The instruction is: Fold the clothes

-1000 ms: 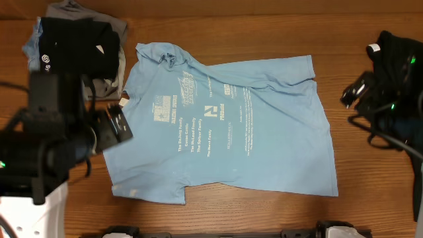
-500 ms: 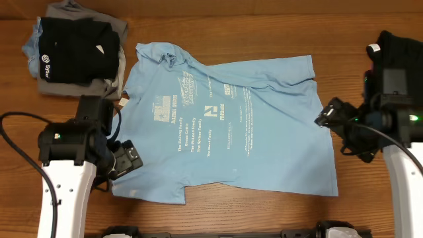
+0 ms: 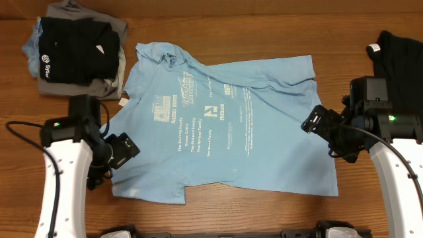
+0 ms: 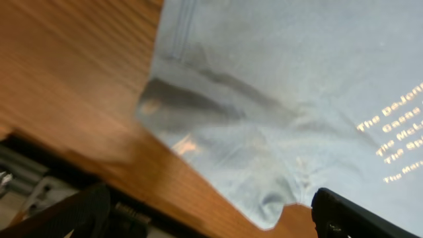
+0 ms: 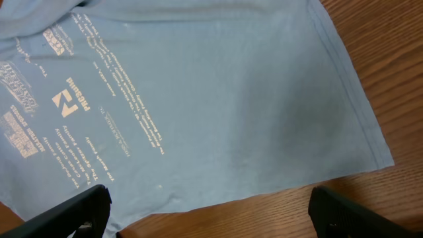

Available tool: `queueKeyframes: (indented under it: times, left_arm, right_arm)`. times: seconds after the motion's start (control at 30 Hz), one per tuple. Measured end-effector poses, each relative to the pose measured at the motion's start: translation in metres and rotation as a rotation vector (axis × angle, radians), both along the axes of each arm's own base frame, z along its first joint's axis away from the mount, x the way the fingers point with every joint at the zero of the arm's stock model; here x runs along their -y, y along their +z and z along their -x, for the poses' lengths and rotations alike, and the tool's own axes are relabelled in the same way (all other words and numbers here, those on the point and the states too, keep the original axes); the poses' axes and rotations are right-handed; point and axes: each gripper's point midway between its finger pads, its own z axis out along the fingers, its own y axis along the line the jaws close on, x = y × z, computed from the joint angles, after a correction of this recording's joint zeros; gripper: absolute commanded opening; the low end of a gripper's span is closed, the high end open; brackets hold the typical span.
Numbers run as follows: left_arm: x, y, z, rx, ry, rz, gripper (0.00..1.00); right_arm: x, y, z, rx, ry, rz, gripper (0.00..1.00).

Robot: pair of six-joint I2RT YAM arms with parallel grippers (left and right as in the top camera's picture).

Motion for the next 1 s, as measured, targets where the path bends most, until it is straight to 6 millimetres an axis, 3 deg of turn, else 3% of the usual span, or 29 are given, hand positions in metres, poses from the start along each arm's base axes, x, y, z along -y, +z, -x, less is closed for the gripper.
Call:
queueKeyframes:
  times: [0.13,0.3,0.57,1.0]
  left_arm:
    - [0.002,-0.035,0.001,-0.025,0.038,0.013,1.0]
    - [-0.006,-0.064,0.019,-0.102,0.102,-0.043,1.0]
    - [-0.018,-0.074,0.012,-0.059,0.142,-0.112,1.0]
    - [-0.016,-0.105,0.026,-0.14,0.163,-0.111,0.95]
  right_arm:
    - [-0.001,0.0,0.0,0.002,0.005,-0.003,1.0]
    - [-0.001,-0.001,0.0,0.002,0.016,0.0,1.0]
    - [-0.001,-0.001,0.0,0.004,0.025,0.002,1.0]
    - [-0.001,-0.001,0.0,0.003,0.026,0.003,1.0]
